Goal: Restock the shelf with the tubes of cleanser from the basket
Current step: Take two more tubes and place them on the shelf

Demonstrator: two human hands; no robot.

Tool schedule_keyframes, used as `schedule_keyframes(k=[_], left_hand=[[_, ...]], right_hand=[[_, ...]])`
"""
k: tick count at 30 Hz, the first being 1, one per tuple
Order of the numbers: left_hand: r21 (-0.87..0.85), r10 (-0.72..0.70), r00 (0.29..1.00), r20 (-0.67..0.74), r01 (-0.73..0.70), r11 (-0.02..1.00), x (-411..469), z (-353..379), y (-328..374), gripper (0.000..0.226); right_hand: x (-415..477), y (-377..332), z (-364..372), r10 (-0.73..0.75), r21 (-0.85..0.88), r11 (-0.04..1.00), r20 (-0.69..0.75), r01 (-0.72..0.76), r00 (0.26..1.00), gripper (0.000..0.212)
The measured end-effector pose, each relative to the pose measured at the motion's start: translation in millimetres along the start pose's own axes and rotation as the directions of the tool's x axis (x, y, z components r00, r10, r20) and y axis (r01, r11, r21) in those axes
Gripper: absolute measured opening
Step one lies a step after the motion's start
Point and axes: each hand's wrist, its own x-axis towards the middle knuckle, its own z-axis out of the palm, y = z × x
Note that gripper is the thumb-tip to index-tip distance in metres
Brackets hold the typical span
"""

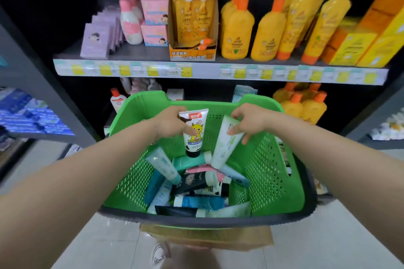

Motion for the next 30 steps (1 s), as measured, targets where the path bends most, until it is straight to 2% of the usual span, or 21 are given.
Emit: schedule_keyframes(k=[1,3,4,7,8,13,16,22,27,30], left_hand=[[0.001,0.014,1.0,-0.007,-0.014,1.0,-2,-2,4,0.023],[-0.001,0.03,0.999,-0.026,-0.03,1.0,-8,-6,13,0.03],[0.003,0.038,0.999,-0.03,-0.038,0.999,-11,-8,18,0.033],[0.023,0.065,0.997,-0.04,-0.064,0.998,-18,-16,31,0.035],[0.032,0.076,0.996,-0.048,-0.074,0.997,-20,-18,35,0.034],[0.036,0.123,0.986,-0.113,-0.119,0.992,-27,-38,56,0.035],[0.029,0.149,0.979,-0.136,-0.146,0.989,-32,-51,70,0.032],[0.01,0.192,0.967,-0.167,-0.193,0.981,-48,-74,102,0.024],[-0.039,0.243,0.939,-0.245,-0.26,0.965,-57,-90,128,0.018],[-0.089,0.263,0.92,-0.29,-0.3,0.95,-63,-98,141,0.017]], right_hand=[[-5,-2,-4,0.002,0.033,0.999,-0.006,-0.002,1.0,0.064],[-12,-6,-11,-0.019,0.119,0.993,-0.013,0.02,1.0,0.069],[-14,-7,-15,-0.026,0.166,0.986,-0.001,0.026,1.0,0.065],[-23,-14,-25,-0.071,0.306,0.95,0.025,0.06,0.997,0.031],[-26,-16,-29,-0.093,0.354,0.932,0.026,0.078,0.995,0.026],[-36,-33,-51,-0.198,0.464,0.858,-0.095,0.219,0.976,0.031],[-43,-44,-68,-0.204,0.488,0.836,-0.148,0.251,0.968,0.038],[-54,-70,-104,-0.138,0.518,0.817,-0.251,0.253,0.958,0.027],[-64,-87,-128,-0.146,0.496,0.809,-0.351,0.316,0.925,0.037],[-72,-97,-143,-0.171,0.496,0.785,-0.404,0.372,0.899,0.03]])
